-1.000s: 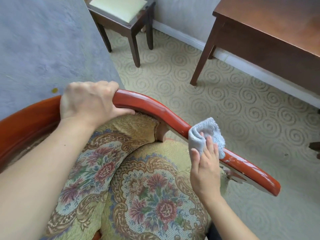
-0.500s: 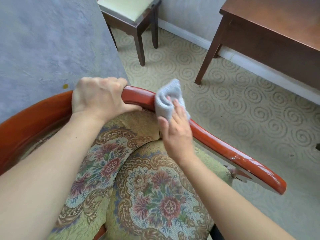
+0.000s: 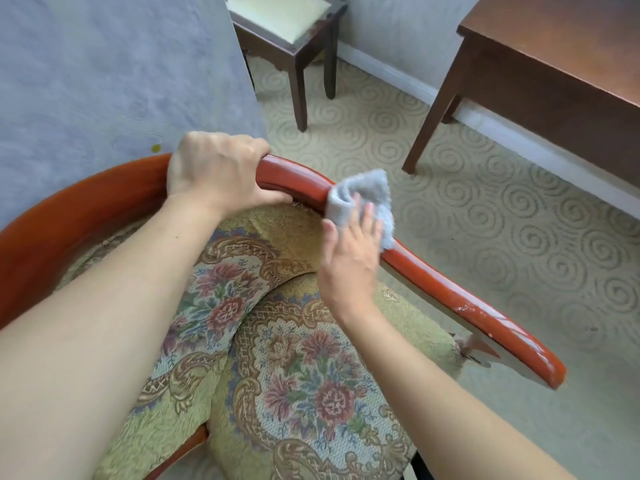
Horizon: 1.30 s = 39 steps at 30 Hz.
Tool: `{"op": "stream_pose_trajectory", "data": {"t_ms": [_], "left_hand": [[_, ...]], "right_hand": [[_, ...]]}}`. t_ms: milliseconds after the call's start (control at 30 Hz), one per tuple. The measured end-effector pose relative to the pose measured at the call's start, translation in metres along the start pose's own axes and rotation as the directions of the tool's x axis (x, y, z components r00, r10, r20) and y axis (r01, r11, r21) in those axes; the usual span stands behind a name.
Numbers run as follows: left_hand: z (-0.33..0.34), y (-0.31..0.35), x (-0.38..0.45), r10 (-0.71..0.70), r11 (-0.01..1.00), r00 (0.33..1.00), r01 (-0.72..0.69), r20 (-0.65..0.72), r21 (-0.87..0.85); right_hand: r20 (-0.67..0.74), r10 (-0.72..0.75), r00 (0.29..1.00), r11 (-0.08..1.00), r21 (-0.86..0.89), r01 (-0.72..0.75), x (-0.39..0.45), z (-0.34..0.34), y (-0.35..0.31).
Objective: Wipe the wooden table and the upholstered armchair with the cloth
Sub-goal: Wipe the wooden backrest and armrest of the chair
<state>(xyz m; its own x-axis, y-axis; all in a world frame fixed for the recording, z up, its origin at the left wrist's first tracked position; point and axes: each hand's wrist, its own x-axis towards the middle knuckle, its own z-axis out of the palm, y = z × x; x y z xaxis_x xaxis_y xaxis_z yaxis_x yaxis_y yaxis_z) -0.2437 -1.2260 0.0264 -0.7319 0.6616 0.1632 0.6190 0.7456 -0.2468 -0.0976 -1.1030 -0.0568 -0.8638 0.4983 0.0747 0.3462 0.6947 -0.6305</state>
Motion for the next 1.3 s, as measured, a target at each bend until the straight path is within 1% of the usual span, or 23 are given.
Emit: {"op": "stream_pose_trajectory", "data": {"t_ms": [67, 133, 167, 200, 233, 267, 333, 400, 467, 500, 567, 667, 767, 867, 967, 1067, 1133, 1167, 1233, 1300], "left_hand": [[0.001, -0.001, -0.002, 0.021, 1.000, 0.999, -0.022, -0.048, -0.019], [0.000, 0.001, -0.005, 0.028, 0.999, 0.996, -0.032, -0.081, -0.042], [-0.001, 0.002, -0.004, 0.031, 0.998, 0.995, -0.036, -0.090, -0.050], [-0.002, 0.003, -0.004, 0.032, 0.998, 0.996, -0.037, -0.079, -0.055], [-0.004, 0.003, -0.003, 0.033, 0.998, 0.998, -0.035, -0.051, -0.057], [-0.005, 0.002, -0.001, 0.030, 0.998, 0.999, -0.030, -0.014, -0.053], [-0.006, 0.001, 0.001, 0.021, 0.999, 0.999, -0.020, 0.031, -0.028], [-0.007, 0.007, 0.001, 0.016, 1.000, 0.999, -0.015, 0.038, -0.019], [-0.007, 0.024, 0.002, 0.054, 0.997, 0.996, -0.050, 0.068, -0.066], [-0.006, 0.036, 0.002, 0.092, 0.990, 0.993, -0.083, 0.074, -0.116], [-0.003, 0.065, 0.004, 0.184, 0.962, 0.982, -0.172, 0.037, -0.211], [0.006, 0.112, 0.005, 0.318, 0.905, 0.948, -0.309, -0.015, -0.294], [0.016, 0.158, 0.004, 0.476, 0.824, 0.879, -0.440, 0.018, -0.356], [0.028, 0.192, 0.003, 0.576, 0.764, 0.816, -0.513, 0.056, -0.391], [0.039, 0.211, 0.002, 0.598, 0.752, 0.799, -0.531, 0.066, -0.391], [0.042, 0.225, 0.006, 0.599, 0.751, 0.797, -0.524, 0.080, -0.403], [0.043, 0.235, 0.009, 0.589, 0.776, 0.794, -0.504, 0.150, -0.380], [0.043, 0.239, 0.010, 0.570, 0.800, 0.801, -0.488, 0.184, -0.350], [0.048, 0.244, 0.011, 0.538, 0.829, 0.825, -0.481, 0.173, -0.284], [0.047, 0.245, 0.008, 0.518, 0.843, 0.838, -0.465, 0.172, -0.271]], "right_hand": [[0.017, -0.098, 0.995, 0.987, 0.128, 0.095, 0.020, 0.004, -0.034], [0.055, -0.200, 0.978, 0.960, 0.208, 0.185, 0.039, 0.002, -0.056], [0.091, -0.227, 0.970, 0.950, 0.239, 0.200, 0.047, -0.002, -0.061], [0.131, -0.225, 0.966, 0.939, 0.292, 0.179, 0.053, -0.007, -0.060], [0.155, -0.195, 0.969, 0.922, 0.365, 0.127, 0.056, -0.014, -0.056], [0.148, -0.147, 0.978, 0.899, 0.433, 0.069, 0.056, -0.023, -0.047], [0.067, -0.008, 0.998, 0.826, 0.562, -0.031, 0.055, -0.042, -0.025], [0.045, 0.128, 0.991, 0.742, 0.659, -0.125, 0.050, -0.063, 0.000], [0.018, 0.214, 0.977, 0.670, 0.725, -0.160, 0.045, -0.084, 0.028], [-0.002, 0.246, 0.969, 0.662, 0.730, -0.167, 0.041, -0.095, 0.044], [-0.037, 0.287, 0.957, 0.691, 0.700, -0.180, 0.032, -0.119, 0.077], [-0.075, 0.323, 0.943, 0.736, 0.646, -0.201, 0.024, -0.160, 0.126], [-0.096, 0.370, 0.924, 0.794, 0.550, -0.261, 0.020, -0.197, 0.170], [-0.106, 0.389, 0.915, 0.835, 0.460, -0.302, 0.008, -0.223, 0.199], [-0.093, 0.403, 0.910, 0.851, 0.403, -0.336, -0.017, -0.237, 0.220], [-0.120, 0.466, 0.877, 0.846, 0.352, -0.401, -0.056, -0.241, 0.234], [-0.165, 0.467, 0.869, 0.859, 0.321, -0.400, -0.084, -0.236, 0.238], [-0.197, 0.447, 0.873, 0.877, 0.290, -0.384, -0.097, -0.230, 0.239], [-0.257, 0.414, 0.873, 0.903, 0.237, -0.358, -0.113, -0.216, 0.240], [-0.240, 0.423, 0.874, 0.902, 0.207, -0.380, -0.125, -0.198, 0.239]]}}
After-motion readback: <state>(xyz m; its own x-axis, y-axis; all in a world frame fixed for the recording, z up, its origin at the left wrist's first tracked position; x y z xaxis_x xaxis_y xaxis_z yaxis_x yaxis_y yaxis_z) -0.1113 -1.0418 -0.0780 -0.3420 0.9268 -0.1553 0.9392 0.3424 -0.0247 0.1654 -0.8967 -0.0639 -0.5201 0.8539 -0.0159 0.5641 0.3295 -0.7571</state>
